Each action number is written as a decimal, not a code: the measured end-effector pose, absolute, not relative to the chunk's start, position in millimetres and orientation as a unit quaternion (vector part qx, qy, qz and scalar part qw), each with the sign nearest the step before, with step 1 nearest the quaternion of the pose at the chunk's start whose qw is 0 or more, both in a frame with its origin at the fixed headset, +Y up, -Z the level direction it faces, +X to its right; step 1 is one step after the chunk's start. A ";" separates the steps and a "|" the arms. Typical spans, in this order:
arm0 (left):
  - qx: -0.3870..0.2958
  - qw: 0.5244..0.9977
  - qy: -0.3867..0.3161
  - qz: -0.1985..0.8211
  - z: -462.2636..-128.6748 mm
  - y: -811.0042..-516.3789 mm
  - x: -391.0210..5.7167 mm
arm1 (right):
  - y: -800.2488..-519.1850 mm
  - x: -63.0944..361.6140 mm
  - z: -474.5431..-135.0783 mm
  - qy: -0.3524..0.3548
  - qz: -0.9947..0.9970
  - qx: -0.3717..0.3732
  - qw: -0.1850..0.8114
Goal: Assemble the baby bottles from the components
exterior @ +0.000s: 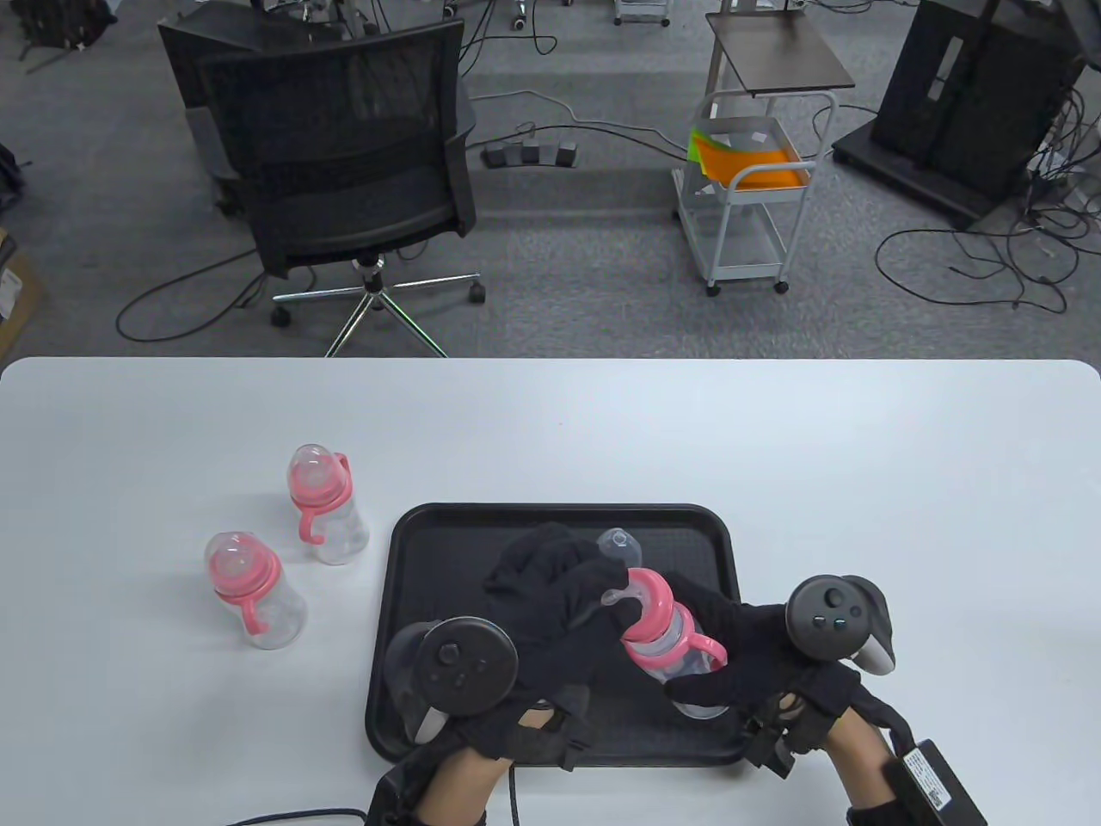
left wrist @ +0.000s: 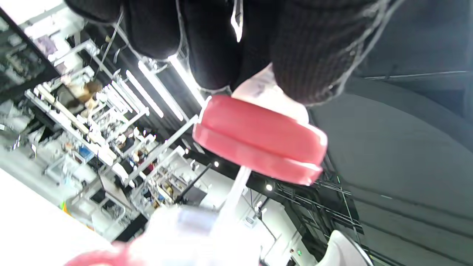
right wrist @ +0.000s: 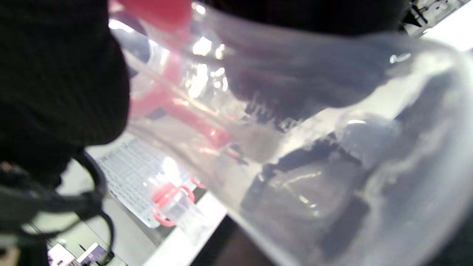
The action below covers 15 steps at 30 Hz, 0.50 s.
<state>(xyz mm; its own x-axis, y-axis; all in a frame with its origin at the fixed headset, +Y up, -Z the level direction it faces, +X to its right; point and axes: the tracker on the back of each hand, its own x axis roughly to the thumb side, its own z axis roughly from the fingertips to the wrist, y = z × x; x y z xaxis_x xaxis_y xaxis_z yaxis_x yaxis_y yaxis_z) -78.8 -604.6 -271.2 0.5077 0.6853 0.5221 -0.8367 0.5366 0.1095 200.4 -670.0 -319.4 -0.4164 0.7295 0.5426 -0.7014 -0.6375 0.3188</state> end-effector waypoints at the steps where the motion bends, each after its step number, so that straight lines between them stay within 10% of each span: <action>1: 0.172 0.847 -0.211 0.456 -273.3 -607.7 -78.4 | -669.4 201.3 -319.2 0.020 0.840 0.334 0.428; 15: 0.098 0.863 -0.222 0.443 -283.8 -626.1 -65.3 | -664.8 199.9 -313.2 -0.018 0.868 0.327 0.372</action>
<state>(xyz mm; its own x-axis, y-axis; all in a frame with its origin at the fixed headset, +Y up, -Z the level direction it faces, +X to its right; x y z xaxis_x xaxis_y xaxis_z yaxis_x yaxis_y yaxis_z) -65.3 -626.1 -283.8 0.5089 0.7214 0.4697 -0.8081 0.5883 -0.0280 199.9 -664.8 -313.2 -0.5088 0.6349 0.5814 -0.6581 -0.7222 0.2129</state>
